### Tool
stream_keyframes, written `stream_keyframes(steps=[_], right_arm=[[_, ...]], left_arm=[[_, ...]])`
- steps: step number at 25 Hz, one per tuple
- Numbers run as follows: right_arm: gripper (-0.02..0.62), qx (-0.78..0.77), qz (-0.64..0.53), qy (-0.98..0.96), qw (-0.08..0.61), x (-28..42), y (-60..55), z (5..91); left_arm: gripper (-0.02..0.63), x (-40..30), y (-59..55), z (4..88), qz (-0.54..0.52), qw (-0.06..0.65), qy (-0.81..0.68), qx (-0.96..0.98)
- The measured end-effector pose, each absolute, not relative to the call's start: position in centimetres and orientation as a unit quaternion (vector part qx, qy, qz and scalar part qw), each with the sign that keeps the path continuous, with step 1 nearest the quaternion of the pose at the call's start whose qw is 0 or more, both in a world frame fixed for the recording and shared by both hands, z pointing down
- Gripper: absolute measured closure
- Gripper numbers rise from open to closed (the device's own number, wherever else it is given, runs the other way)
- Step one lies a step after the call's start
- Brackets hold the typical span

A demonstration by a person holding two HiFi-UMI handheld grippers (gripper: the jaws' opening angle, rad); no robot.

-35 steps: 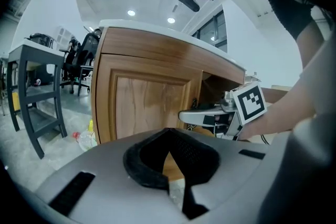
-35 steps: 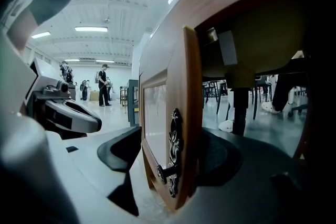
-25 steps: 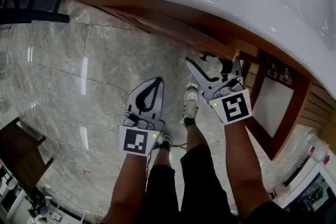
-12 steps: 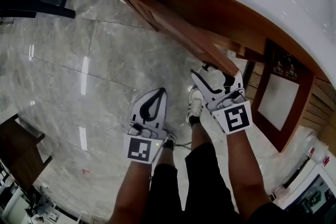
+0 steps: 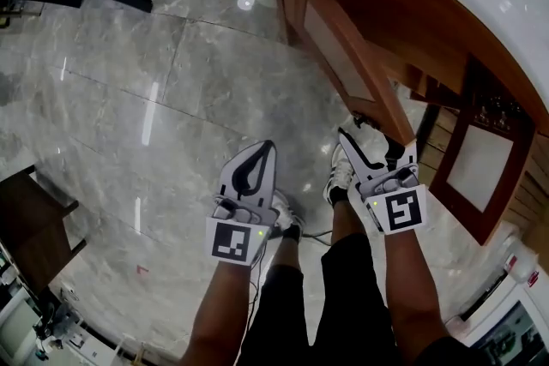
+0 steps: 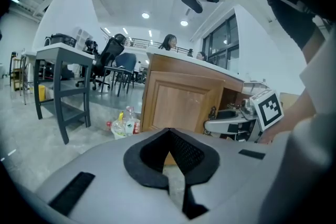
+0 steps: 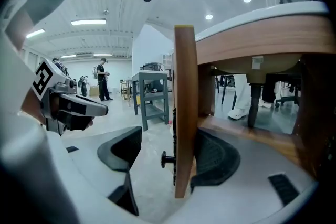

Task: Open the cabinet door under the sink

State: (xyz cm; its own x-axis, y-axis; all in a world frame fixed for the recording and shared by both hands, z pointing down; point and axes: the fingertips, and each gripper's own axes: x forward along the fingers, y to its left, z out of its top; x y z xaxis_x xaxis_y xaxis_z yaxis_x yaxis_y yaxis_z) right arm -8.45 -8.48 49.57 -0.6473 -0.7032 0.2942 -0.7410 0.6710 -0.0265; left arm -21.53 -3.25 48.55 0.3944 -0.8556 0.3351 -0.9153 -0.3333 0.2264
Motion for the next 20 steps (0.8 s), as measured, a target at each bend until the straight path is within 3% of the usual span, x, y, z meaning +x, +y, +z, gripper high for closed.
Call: stream_keyframes(steps=[20], right_arm=[[0.308, 0.358, 0.068, -0.924, 0.115, -17.6, -3.6, 48.8]], left_arm=[[0.588, -28.8, 2.6, 48.2, 0.085, 0.185, -0.584, 0.785]])
